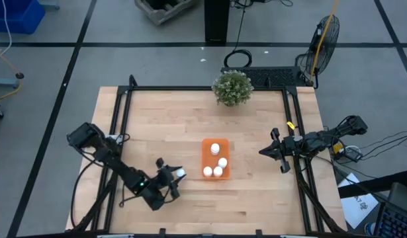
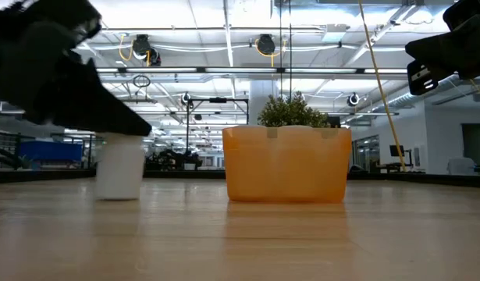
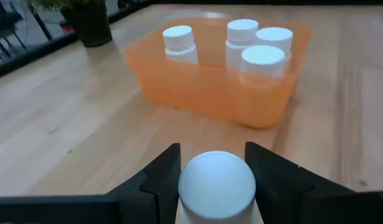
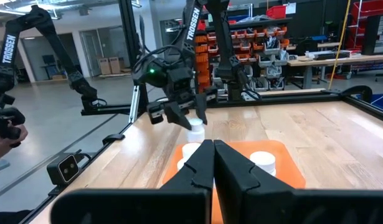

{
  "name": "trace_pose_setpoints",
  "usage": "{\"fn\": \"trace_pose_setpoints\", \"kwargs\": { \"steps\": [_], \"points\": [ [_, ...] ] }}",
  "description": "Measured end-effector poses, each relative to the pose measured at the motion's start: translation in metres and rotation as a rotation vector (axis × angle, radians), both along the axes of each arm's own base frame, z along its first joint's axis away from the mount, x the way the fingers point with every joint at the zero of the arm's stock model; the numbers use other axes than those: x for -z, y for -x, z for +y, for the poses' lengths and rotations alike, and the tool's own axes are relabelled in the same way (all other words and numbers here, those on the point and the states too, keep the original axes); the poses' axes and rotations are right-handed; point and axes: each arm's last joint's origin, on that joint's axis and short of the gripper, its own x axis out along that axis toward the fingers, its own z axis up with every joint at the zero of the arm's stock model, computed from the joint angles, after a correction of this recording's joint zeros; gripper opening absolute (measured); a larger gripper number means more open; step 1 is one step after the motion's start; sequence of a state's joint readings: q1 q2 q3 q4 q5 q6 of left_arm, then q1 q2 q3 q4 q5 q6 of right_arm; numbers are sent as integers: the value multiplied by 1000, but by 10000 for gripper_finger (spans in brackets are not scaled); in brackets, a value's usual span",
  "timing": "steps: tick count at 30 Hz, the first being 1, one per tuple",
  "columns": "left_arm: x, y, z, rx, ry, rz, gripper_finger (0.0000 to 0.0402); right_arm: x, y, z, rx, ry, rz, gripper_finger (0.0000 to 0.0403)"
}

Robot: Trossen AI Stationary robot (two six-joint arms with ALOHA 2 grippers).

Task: Pick and place pill bottles into a basket
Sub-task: Put the white medicine bottle into the orange bin

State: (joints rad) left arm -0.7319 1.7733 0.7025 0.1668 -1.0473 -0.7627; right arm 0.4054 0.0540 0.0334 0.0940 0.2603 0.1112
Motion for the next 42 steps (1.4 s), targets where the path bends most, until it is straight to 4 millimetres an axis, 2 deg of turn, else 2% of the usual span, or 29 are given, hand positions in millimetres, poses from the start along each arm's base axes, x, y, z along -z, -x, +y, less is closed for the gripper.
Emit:
{"fn": "trace_pose_setpoints", "kwargs": {
  "steps": [4,8,16,22,27,30,36,42],
  "points": [
    [-1,-7,4,12,29,9,185,0,0,0,0,0,0,0],
    [-6,-14,2,76,4,-1,162,0,0,0,0,0,0,0],
    [-9,-22,9,79,-38,-7,162,0,0,0,0,0,0,0],
    [-31,-36,20,121,-81,-59,162,0,0,0,0,0,0,0],
    [-45,-48,36,201,-91,-73,176,0,0,0,0,0,0,0],
    [-53,-54,49,204,-91,-86,163,0,0,0,0,-1,0,0],
    [-64,-65,75,226,-110,-92,162,0,0,0,0,0,0,0],
    [-73,-78,102,292,-37,-162,165,0,0,0,0,-1,0,0]
  ]
}}
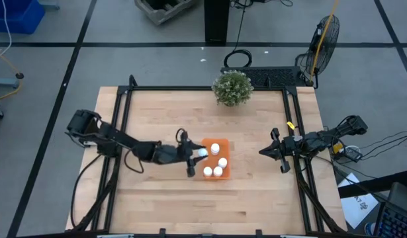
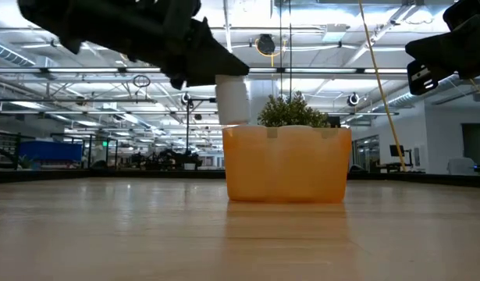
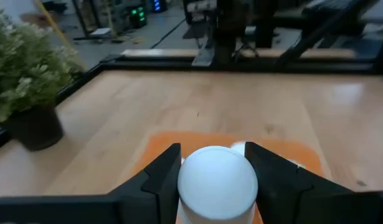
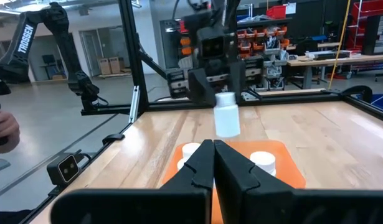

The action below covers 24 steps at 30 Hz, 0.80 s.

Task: Pick and place pill bottles into a basket
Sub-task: Put the white medicine bottle into the orange bin

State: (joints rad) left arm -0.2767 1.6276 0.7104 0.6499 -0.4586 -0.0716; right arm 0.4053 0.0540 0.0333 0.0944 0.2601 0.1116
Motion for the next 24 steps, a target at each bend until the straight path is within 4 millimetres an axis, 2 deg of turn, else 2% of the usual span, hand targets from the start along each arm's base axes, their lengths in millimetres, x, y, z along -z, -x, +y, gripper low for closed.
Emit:
{"fn": "trace_pose_setpoints", "kwargs": {
  "steps": [6,10,24],
  "points": [
    [-3,-7,22,102,69,-31,163,0,0,0,0,0,0,0],
    [3,-10,31,94,75,-8,163,0,0,0,0,0,0,0],
    [31,-19,35,122,105,49,163,0,0,0,0,0,0,0]
  ]
}}
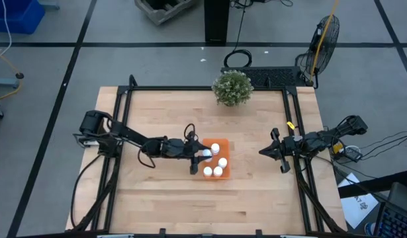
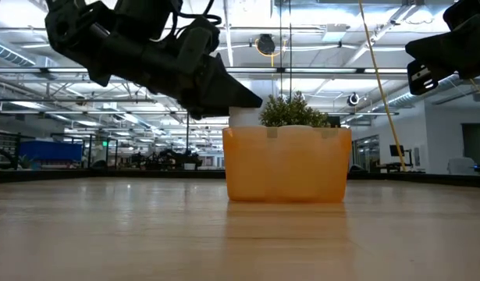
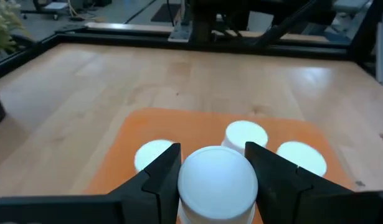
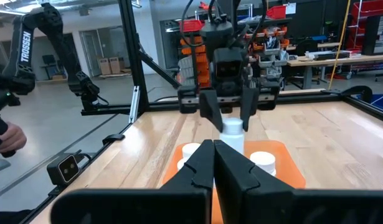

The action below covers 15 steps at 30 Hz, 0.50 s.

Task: Pick and place pill bottles into a basket
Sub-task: Put the white medicine bottle into the orange bin

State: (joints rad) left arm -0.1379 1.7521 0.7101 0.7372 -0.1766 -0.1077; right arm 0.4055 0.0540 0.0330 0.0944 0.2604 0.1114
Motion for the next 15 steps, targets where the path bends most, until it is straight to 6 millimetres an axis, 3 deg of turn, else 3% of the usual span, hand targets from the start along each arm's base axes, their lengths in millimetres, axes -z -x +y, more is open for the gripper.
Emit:
{"fn": "trace_pose_setpoints", "kwargs": {
  "steps": [15],
  "points": [
    [24,-7,-1,45,25,16,168,0,0,0,0,0,0,0]
  ]
}}
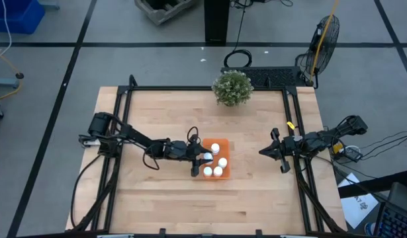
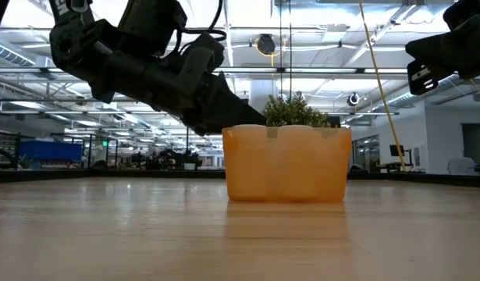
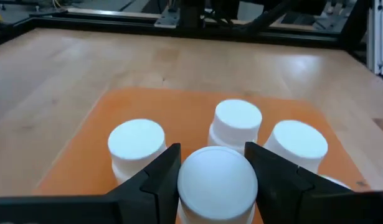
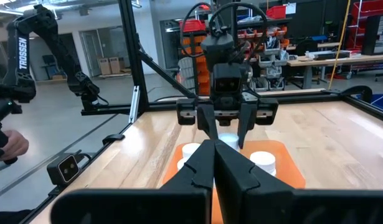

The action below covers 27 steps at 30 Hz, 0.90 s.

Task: Pick and place pill bottles into a basket
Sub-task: Put the white medicine bottle into the orange bin, then return to Home Position

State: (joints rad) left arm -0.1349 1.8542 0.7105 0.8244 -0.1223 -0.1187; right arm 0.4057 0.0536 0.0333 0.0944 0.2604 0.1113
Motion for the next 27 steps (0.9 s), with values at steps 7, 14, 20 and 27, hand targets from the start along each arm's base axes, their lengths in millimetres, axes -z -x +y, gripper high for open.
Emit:
{"fn": "trace_pose_setpoints", "kwargs": {
  "steps": [7,14,20,27],
  "points": [
    [7,-6,-1,11,18,17,182,0,0,0,0,0,0,0],
    [6,-7,-1,7,18,11,176,0,0,0,0,1,1,0],
    [4,-7,-1,1,24,-2,215,0,0,0,0,1,1,0],
    [1,-8,-1,9,31,-12,263,0,0,0,0,1,1,0]
  ]
}}
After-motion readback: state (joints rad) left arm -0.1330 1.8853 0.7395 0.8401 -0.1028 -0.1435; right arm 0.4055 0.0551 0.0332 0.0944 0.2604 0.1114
